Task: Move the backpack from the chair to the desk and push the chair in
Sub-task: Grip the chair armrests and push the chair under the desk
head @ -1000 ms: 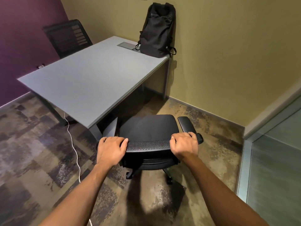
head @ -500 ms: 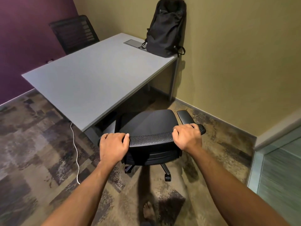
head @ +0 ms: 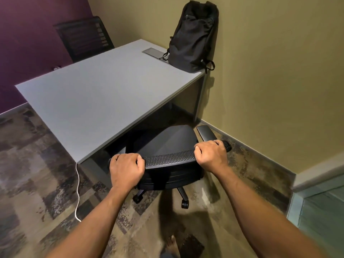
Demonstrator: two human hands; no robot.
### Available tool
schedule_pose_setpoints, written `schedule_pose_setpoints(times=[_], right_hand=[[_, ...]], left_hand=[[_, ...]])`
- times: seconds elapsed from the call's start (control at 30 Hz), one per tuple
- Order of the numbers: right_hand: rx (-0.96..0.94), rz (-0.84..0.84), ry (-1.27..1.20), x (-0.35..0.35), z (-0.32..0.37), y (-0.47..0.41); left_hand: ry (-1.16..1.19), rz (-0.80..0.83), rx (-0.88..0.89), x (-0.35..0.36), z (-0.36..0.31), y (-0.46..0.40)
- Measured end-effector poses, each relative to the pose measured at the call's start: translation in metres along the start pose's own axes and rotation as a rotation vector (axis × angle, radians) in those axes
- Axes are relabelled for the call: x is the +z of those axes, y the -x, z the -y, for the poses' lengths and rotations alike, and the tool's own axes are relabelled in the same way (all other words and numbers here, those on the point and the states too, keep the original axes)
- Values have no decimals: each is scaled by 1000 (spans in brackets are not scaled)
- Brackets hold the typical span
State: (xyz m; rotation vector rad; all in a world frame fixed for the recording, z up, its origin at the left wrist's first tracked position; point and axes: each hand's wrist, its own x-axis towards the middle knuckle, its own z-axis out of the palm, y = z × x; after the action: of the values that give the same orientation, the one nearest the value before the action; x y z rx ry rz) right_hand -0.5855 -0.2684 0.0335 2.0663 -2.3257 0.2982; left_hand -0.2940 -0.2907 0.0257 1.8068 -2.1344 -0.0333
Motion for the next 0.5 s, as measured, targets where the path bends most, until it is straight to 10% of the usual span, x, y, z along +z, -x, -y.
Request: schedule_pose_setpoints(times=[0.5], right_hand=[[-82,60,13,3,-51,-117]], left_hand=[[8,34,-96,30,-50,-86]])
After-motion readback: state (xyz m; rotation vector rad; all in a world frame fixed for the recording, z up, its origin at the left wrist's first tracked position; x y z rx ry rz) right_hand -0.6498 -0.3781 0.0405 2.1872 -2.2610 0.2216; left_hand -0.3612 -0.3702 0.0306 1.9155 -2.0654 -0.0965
